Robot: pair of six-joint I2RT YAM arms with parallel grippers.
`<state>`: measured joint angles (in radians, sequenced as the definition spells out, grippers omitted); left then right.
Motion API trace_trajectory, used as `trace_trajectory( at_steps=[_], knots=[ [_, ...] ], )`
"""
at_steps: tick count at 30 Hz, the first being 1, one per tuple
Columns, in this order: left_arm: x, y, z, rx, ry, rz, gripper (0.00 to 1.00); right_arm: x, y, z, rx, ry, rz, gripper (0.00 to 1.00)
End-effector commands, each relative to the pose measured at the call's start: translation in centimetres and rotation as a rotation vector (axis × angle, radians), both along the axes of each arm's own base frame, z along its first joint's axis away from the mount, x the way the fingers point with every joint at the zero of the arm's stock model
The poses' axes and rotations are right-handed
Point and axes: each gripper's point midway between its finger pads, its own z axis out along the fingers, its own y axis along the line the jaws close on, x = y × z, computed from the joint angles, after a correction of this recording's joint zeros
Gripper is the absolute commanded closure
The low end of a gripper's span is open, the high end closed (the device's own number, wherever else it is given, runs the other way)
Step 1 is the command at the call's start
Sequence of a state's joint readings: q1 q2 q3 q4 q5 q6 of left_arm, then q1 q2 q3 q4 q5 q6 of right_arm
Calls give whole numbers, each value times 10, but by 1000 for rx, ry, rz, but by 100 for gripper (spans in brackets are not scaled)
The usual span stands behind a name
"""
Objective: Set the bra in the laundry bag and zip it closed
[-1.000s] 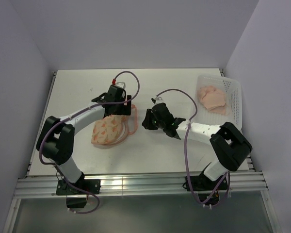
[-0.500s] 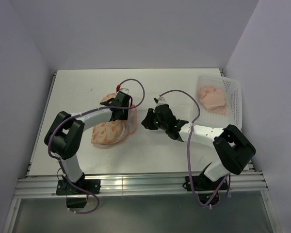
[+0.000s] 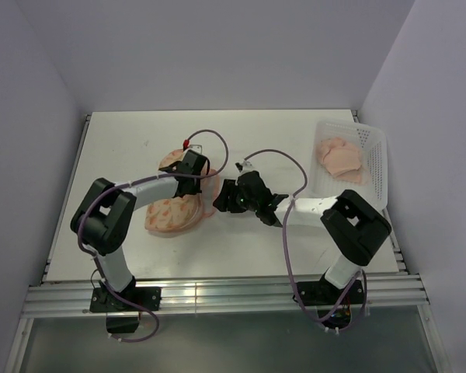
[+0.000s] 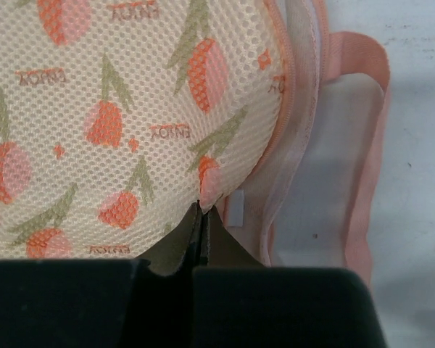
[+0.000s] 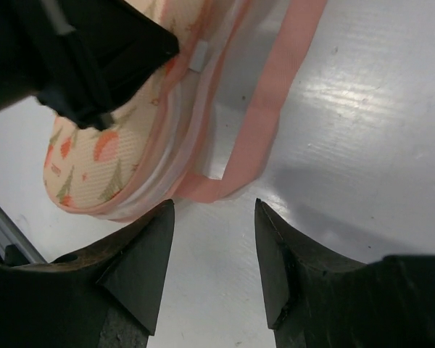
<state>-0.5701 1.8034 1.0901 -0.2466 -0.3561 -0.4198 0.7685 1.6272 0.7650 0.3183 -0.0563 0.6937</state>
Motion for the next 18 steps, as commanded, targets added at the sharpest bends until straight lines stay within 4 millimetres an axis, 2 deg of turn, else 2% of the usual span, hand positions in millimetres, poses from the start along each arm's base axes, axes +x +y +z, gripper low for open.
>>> trace_trajectory(
  at_steps=[1,2,8,14,15,18],
  knots=[
    [8,-6,37,-152,-94,21,100,13,24,17,71,-36,-3,44],
    [9,-8,51,-192,-122,16,100,16,23,15,67,-35,-14,43],
    [9,-7,80,-335,-162,10,100,32,40,-1,34,-5,-11,40],
    [8,0,90,-454,-165,1,100,43,57,-14,9,18,6,41],
    [11,6,92,-475,-173,22,100,45,60,-16,5,24,11,41],
    [11,12,98,-537,-173,22,100,49,70,-28,1,53,23,50]
  ],
)
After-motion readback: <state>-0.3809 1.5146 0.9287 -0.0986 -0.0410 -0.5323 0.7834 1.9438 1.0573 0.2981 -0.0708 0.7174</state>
